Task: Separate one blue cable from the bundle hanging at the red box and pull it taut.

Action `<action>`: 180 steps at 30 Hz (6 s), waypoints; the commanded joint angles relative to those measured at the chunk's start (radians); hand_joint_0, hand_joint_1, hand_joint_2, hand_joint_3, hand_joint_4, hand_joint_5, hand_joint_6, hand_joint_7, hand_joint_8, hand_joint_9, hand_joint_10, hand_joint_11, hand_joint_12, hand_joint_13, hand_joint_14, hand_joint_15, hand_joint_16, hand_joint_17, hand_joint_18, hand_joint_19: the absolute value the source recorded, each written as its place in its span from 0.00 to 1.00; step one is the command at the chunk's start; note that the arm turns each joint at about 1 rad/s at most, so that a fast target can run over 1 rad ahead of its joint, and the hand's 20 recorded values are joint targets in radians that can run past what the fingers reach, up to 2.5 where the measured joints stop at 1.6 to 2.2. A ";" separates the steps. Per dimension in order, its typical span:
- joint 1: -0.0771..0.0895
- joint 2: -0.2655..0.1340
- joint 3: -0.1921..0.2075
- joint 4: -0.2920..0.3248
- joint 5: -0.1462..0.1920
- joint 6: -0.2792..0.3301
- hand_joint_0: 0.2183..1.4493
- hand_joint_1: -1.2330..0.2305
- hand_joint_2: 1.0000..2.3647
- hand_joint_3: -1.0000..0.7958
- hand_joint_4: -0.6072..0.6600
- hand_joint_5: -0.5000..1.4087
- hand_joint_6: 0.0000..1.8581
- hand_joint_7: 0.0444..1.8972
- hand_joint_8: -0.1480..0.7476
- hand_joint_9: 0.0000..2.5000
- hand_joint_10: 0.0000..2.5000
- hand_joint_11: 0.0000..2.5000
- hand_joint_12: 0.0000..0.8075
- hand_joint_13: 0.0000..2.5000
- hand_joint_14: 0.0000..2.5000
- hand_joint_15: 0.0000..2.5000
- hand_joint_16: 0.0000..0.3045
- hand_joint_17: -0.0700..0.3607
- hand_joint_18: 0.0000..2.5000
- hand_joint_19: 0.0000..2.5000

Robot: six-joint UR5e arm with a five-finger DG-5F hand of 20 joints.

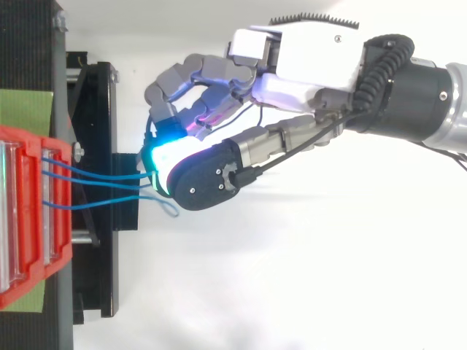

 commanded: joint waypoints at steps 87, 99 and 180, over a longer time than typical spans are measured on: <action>0.003 0.000 -0.028 0.024 0.002 -0.003 0.41 0.42 0.01 0.36 0.51 0.14 0.52 0.73 0.50 0.22 0.00 0.15 0.25 0.24 0.01 0.11 0.11 0.33 0.24 0.24; 0.002 0.000 -0.028 0.024 0.002 -0.003 0.41 0.43 0.01 0.36 0.51 0.13 0.53 0.72 0.50 0.26 0.01 0.36 0.28 0.35 0.01 0.45 0.10 0.32 0.26 0.33; 0.003 0.000 -0.028 0.024 0.002 -0.003 0.39 0.45 0.01 0.34 0.60 0.11 0.52 0.69 0.43 0.18 0.78 0.45 0.30 0.26 0.71 0.56 0.10 0.33 0.32 0.50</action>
